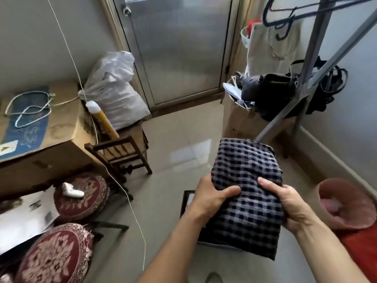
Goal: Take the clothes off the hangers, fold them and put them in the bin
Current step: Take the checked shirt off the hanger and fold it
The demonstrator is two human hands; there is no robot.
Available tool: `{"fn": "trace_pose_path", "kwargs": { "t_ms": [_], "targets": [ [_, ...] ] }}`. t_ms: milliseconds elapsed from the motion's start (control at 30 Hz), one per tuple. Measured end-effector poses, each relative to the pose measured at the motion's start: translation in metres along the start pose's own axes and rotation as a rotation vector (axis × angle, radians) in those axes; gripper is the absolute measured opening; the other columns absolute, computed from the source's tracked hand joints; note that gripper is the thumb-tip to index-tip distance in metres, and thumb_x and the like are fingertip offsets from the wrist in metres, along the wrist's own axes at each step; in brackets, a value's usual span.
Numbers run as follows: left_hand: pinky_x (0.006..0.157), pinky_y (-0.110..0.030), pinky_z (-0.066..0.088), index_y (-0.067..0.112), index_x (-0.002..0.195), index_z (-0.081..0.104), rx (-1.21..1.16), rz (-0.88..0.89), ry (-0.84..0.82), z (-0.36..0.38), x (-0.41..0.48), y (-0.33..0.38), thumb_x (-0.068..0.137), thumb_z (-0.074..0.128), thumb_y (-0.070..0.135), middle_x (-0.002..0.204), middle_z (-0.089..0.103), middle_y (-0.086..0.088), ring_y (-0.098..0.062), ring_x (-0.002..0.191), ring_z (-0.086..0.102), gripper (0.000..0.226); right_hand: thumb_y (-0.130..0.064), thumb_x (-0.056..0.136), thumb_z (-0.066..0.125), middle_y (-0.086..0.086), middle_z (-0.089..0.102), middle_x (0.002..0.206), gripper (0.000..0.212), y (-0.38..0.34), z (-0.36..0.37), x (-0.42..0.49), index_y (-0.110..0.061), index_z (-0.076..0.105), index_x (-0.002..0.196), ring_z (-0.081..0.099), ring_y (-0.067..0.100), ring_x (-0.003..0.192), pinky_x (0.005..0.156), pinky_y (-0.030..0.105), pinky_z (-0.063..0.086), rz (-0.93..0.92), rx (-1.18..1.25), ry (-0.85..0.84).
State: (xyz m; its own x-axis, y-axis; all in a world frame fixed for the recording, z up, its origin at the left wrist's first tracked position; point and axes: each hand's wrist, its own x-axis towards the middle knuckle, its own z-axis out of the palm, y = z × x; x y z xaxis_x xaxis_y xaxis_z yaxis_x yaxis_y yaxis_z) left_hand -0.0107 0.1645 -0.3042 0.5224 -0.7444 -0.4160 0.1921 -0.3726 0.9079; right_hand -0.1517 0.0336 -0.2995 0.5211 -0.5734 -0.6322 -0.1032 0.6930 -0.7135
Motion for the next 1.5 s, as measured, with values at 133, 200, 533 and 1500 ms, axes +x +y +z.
{"fn": "trace_pose_path", "kwargs": {
  "t_ms": [133,200,533,1500],
  "targets": [
    [0.093,-0.038,0.056,0.012,0.118,0.066,-0.267,-0.351,-0.094,0.001,0.019,-0.054,0.072,0.084,0.035,0.109,0.075,-0.004,-0.021,0.098,0.072,0.055,-0.022,0.056,0.083,0.026,0.068,0.112,0.075,0.045,-0.02,0.044,0.004,0.059,0.123,0.067,0.042,0.101,0.089,0.056,0.053,0.133,0.071,0.144],
    [0.09,-0.038,0.056,0.007,0.113,0.068,-0.439,-0.467,-0.143,0.0,0.028,-0.085,0.069,0.086,0.037,0.108,0.074,-0.011,-0.026,0.099,0.072,0.056,-0.021,0.046,0.09,0.026,0.067,0.115,0.088,0.069,-0.028,0.063,0.003,0.059,0.124,0.066,0.043,0.103,0.092,0.06,0.049,0.185,0.169,0.209],
    [0.074,-0.041,0.061,0.006,0.127,0.061,-1.039,-0.592,0.127,0.031,0.1,-0.246,0.046,0.097,0.03,0.119,0.069,-0.019,-0.033,0.104,0.069,0.092,-0.029,0.05,0.09,0.017,0.062,0.129,0.098,0.231,-0.064,0.17,-0.012,0.05,0.138,0.063,0.035,0.111,0.072,0.048,0.056,0.177,0.517,0.453],
    [0.091,-0.037,0.053,0.021,0.107,0.056,-0.042,-0.427,0.43,-0.017,0.334,-0.479,0.102,0.049,0.017,0.113,0.066,-0.004,-0.015,0.097,0.064,0.01,0.002,0.083,0.068,0.014,0.062,0.128,0.05,0.378,-0.104,0.417,-0.006,0.054,0.131,0.063,0.025,0.103,0.082,0.043,0.052,0.278,0.496,0.653]
  ]
}}
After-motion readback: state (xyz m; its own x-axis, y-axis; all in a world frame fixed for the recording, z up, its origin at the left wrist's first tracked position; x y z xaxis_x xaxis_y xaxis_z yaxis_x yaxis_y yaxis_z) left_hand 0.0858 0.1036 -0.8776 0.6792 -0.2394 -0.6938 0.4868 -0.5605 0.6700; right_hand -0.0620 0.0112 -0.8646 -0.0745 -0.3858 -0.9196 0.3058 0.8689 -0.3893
